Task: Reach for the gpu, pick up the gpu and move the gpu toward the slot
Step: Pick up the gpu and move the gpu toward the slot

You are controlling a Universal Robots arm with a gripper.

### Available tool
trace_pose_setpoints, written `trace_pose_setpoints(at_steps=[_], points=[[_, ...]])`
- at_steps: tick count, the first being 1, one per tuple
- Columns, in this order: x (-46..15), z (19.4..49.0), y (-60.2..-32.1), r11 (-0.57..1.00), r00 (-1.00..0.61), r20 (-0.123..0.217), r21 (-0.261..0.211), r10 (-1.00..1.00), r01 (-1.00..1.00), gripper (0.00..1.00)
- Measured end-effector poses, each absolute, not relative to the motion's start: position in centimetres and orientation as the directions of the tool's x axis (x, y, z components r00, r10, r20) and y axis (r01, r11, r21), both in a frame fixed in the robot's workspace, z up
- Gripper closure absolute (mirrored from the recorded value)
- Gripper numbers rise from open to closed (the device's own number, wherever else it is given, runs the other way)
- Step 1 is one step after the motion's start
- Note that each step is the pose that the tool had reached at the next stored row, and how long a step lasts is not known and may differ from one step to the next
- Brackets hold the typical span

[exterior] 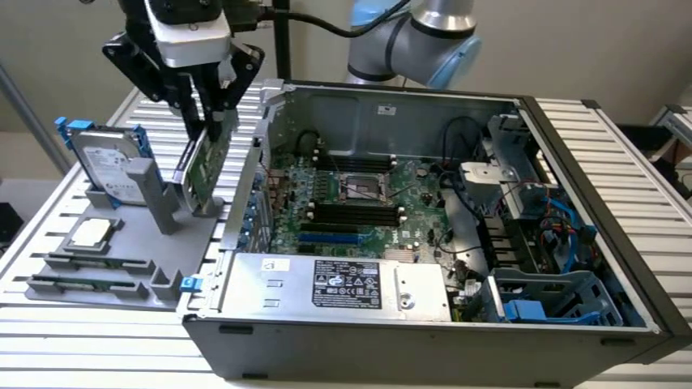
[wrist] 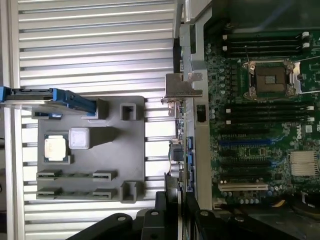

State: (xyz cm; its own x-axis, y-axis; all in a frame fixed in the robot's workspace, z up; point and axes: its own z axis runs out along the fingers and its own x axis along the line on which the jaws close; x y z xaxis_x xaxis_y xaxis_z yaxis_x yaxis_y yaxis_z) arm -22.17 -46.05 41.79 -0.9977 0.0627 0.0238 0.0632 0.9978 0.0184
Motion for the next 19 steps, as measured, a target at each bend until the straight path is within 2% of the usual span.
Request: trace_pose_setpoints(at_steps=[6,19], points=[[-19.5,43.8,-46.1,0.998,-0.998,0.028,0.024,0.063,0.063,0.74],[-13.5,43.9,-46.0,0.997,-0.998,0.030,0.033,0.062,0.063,0.74]])
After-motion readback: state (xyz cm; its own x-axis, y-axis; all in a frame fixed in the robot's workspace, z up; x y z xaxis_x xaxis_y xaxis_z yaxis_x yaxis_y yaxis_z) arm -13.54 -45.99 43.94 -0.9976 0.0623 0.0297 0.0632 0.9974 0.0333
